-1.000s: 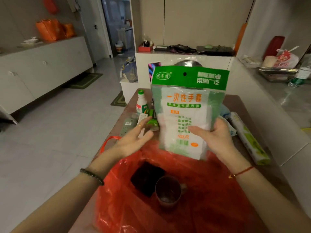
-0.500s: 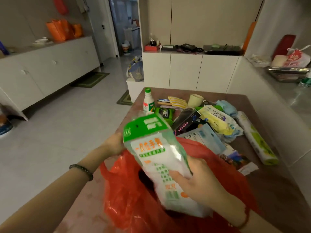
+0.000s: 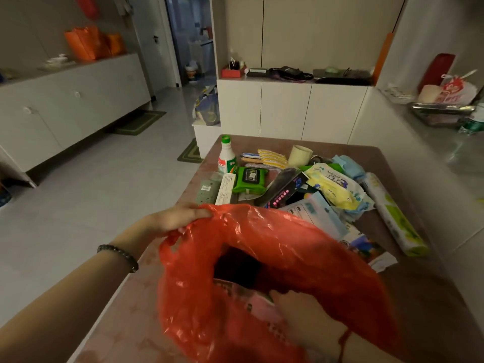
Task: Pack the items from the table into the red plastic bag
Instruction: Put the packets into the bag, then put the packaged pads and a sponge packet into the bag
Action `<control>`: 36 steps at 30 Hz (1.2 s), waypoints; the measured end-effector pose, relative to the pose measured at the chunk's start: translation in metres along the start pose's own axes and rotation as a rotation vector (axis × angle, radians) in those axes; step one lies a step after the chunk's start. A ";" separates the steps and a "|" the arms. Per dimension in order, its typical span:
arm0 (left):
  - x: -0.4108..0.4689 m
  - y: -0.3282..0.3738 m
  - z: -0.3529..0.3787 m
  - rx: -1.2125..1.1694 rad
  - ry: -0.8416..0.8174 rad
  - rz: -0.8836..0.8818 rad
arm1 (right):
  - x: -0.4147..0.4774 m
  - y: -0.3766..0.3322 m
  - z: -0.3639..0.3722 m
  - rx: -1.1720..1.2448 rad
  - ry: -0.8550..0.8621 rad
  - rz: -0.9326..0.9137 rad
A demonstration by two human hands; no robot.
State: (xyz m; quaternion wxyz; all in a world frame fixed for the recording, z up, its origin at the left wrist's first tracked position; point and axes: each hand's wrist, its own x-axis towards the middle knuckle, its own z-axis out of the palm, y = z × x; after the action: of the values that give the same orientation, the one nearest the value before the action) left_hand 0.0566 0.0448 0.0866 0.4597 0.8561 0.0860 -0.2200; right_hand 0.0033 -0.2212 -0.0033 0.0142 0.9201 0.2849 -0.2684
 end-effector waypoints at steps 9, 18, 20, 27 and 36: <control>0.022 -0.001 0.020 0.215 -0.048 -0.057 | -0.004 0.049 -0.104 0.847 0.485 -0.200; 0.044 -0.013 0.018 0.399 0.045 -0.067 | 0.086 0.143 -0.079 0.625 0.434 0.611; 0.047 -0.022 0.009 0.439 0.042 -0.066 | 0.084 0.143 -0.072 0.711 0.473 0.620; 0.045 0.003 -0.021 0.276 -0.205 -0.010 | 0.068 0.159 -0.097 0.854 0.599 0.515; 0.058 0.067 0.010 -0.033 0.066 0.436 | 0.010 0.122 -0.212 0.604 0.934 -0.106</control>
State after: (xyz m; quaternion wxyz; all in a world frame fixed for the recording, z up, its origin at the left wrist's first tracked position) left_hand 0.1283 -0.0044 0.1051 0.5072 0.8536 -0.0824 -0.0858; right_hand 0.1779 -0.2804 0.1581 -0.3915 0.8888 0.2174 0.0976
